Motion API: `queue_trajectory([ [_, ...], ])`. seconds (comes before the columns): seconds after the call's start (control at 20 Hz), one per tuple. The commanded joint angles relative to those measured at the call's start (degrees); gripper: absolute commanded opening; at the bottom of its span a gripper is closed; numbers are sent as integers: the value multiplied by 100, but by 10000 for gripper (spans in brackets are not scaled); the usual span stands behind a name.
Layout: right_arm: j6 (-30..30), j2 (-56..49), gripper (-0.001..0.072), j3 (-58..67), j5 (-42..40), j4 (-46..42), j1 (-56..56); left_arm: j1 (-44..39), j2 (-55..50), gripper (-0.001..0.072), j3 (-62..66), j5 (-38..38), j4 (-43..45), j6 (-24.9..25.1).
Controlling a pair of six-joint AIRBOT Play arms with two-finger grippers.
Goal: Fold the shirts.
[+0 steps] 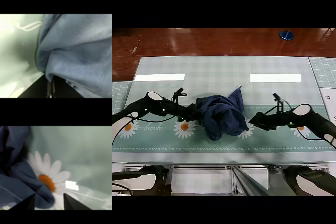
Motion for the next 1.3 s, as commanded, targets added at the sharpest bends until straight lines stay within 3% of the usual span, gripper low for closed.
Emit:
queue_trajectory([
  [0.0, -372, -555, 407, 140, -188, 909, 737, -9, -13, 19, 42, -114, -42, 39],
  [0.35, -229, -1217, 391, 837, -350, 999, 1464, -9, -13, 19, 42, -155, -44, 37],
  [0.45, -214, -1366, 320, 984, -315, 999, 1633, -9, -13, 19, 42, -155, -44, 39],
  [0.5, -223, -1421, 247, 1036, -286, 994, 1740, -9, -13, 19, 42, -155, -44, 39],
  [0.6, -417, -1432, 23, 1102, -223, 973, 1906, -9, -13, 19, 42, -155, -44, 39],
  [0.75, -553, -1279, 22, 1423, 306, 564, 1834, 184, 31, 19, 319, -396, -42, 90],
  [0.9, 144, -514, 22, 2371, 660, -907, 1263, 833, 315, 18, 1375, -1204, -48, 50],
  [1.05, 940, 328, 22, 4065, 1005, -2520, 557, 1325, 957, 18, 2787, -1344, -262, -90],
  [1.25, 1075, 1093, 22, 6529, 1687, -3563, 133, 1615, 1816, 18, 4787, -1200, -514, -90],
])
